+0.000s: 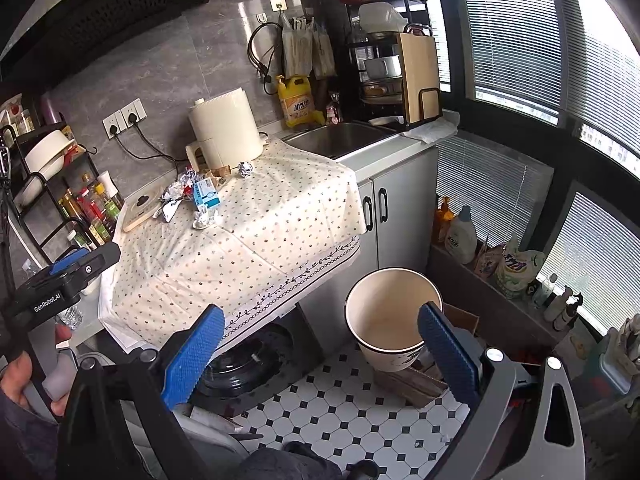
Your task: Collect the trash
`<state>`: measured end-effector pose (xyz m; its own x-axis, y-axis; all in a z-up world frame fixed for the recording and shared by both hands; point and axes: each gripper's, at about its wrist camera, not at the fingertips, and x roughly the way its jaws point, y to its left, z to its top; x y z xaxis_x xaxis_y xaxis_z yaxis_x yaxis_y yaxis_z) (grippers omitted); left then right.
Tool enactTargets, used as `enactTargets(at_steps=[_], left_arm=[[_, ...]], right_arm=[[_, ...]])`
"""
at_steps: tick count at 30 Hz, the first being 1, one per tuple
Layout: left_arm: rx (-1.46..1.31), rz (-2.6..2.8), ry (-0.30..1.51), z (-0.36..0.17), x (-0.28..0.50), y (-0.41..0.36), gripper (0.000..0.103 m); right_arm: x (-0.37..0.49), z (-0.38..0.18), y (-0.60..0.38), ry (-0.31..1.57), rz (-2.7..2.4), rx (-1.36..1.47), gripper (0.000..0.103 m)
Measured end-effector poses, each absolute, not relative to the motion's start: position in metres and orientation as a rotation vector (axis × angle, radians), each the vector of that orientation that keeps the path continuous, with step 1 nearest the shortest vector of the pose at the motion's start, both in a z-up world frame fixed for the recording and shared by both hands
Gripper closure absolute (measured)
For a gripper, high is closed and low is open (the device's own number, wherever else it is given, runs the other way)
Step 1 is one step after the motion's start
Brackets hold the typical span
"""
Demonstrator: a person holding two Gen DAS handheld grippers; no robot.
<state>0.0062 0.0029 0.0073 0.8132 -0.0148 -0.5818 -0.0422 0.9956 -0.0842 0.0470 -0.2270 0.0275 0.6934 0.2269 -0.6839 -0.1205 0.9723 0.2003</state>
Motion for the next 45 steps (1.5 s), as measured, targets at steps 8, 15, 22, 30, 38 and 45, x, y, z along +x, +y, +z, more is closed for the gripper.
enactTargets(at_steps=[8,15,22,30,38,45], left_arm=[[-0.075,0.027,0.606,0.011,0.001,0.001,0.005],[-0.076,0.032,0.598,0.016,-0.001,-0.002,0.005],[-0.079,0.033,0.595,0.018,-0.003,-0.006,0.005],[-0.083,0.034,0.599,0.018,-0.005,-0.012,0.005],[-0.086,0.031,0.6,0.022,-0.006,-0.02,0.005],[-0.092,0.026,0.6,0.023,-0.006,-0.025,0.005]], right_arm=[[0.048,0.025,-0.229,0.78,0.192,0.138,0.008],[0.049,0.027,-0.23,0.773,0.2,0.137,0.008],[0.05,0.03,-0.231,0.771,0.209,0.139,0.008],[0.05,0.03,-0.23,0.772,0.209,0.139,0.008],[0.048,0.035,-0.233,0.766,0.22,0.14,0.008],[0.051,0.036,-0.237,0.773,0.229,0.139,0.008]])
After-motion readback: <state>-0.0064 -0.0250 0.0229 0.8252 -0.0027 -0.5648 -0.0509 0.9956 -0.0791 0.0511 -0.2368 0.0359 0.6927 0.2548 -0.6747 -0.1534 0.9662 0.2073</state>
